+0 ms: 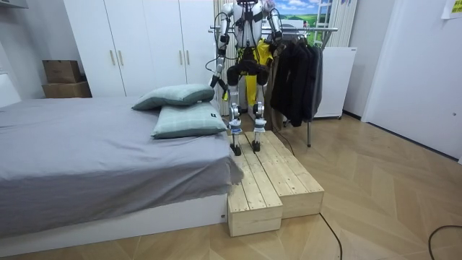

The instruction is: Hang clothes

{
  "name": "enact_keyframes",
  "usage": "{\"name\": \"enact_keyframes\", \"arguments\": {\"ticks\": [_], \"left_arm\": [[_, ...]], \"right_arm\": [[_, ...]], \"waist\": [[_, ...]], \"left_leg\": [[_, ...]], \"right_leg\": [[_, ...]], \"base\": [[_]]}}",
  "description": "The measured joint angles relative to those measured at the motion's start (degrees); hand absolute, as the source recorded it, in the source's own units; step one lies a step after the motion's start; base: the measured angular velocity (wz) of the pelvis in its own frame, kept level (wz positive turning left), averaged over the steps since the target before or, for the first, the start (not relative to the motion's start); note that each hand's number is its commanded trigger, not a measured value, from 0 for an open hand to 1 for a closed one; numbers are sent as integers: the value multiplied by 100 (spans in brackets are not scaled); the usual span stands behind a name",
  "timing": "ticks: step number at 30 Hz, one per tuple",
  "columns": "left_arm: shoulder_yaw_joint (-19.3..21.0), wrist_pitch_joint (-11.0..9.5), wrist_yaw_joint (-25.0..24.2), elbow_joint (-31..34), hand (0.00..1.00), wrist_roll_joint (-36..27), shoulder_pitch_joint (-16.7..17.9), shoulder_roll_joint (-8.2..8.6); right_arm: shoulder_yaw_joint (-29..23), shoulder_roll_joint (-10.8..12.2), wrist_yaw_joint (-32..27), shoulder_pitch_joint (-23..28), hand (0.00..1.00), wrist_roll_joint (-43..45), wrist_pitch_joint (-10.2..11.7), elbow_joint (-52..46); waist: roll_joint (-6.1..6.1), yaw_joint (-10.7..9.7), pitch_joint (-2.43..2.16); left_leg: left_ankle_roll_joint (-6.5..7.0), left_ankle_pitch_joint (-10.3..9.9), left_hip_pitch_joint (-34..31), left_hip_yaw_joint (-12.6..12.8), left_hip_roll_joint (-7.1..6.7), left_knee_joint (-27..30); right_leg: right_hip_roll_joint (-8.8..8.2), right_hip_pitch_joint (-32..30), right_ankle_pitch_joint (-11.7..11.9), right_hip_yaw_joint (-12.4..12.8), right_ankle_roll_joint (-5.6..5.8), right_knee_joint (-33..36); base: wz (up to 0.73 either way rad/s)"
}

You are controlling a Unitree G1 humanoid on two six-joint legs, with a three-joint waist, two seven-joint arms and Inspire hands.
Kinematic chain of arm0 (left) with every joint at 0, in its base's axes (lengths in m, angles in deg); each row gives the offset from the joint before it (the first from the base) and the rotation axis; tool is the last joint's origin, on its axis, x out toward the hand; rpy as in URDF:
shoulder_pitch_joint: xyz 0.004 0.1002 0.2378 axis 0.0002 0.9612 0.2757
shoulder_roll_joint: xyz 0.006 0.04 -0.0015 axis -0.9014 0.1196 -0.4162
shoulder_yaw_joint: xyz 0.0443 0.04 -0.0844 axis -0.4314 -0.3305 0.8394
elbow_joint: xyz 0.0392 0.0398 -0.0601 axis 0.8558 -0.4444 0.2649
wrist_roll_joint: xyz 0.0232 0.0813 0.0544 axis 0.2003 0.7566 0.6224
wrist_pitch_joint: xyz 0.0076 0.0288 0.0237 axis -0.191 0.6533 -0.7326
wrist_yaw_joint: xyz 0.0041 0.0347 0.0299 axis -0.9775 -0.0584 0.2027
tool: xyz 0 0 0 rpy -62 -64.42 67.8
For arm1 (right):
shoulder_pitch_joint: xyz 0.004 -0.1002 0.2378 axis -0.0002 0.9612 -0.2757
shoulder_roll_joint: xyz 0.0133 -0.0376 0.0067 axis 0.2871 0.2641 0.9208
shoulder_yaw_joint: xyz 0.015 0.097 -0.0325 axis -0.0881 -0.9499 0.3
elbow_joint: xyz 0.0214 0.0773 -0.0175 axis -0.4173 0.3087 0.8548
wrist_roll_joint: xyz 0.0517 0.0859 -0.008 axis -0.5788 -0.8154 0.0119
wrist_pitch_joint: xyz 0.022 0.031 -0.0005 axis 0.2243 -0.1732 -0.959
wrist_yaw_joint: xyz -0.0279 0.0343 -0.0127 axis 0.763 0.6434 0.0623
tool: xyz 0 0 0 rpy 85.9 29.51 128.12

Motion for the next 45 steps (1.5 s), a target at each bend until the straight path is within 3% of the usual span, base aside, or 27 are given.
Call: {"name": "enact_keyframes", "arguments": {"ticks": [9, 19, 27, 31, 35, 45], "left_arm": [[-12, -8, -1, 2, 0, 0, 2, -54], [-130, -16, -1, 0, 0, 9, 2, -149], [-125, -176, -15, 11, 0, 93, -3, -238], [-117, -181, -47, 40, 0, 161, -2, -296], [-122, -206, -52, 135, 0, 251, -4, -319], [-107, -265, -159, 184, 0, 357, -16, -377]], "right_arm": [[198, 3, 120, -90, 100, 416, 1, -181], [256, -4, 306, -104, 100, -24, 44, -604], [262, -303, 686, -401, 100, -560, 134, -628], [262, -352, 836, -526, 100, -573, 267, -628], [277, -358, 967, -591, 100, -571, 280, -628], [433, -556, 1389, -898, 100, -1136, 322, -596]], "waist": [[-50, 11, -7], [-57, 62, -8], [-161, 153, 14], [-213, 163, 7], [-266, 314, 6], [-284, 428, 9]], "left_leg": [[-9, 5, 3, -2, 40, -22], [-63, 37, 12, -19, 91, -23], [-97, 61, 5, -107, 107, -23], [-99, 62, 6, -173, 120, 3], [-100, 62, 2, -198, 126, 11], [-113, 70, 20, -275, 134, 9]], "right_leg": [[53, 85, 118, -4, -5, -186], [95, 151, 174, -18, -55, -280], [102, 193, 197, -60, -94, -337], [99, 250, 201, -149, -101, -369], [95, 264, 203, -187, -104, -376], [89, 302, 229, -237, -122, -463]], "base": [[0], [0], [4], [8], [4], [2]]}}
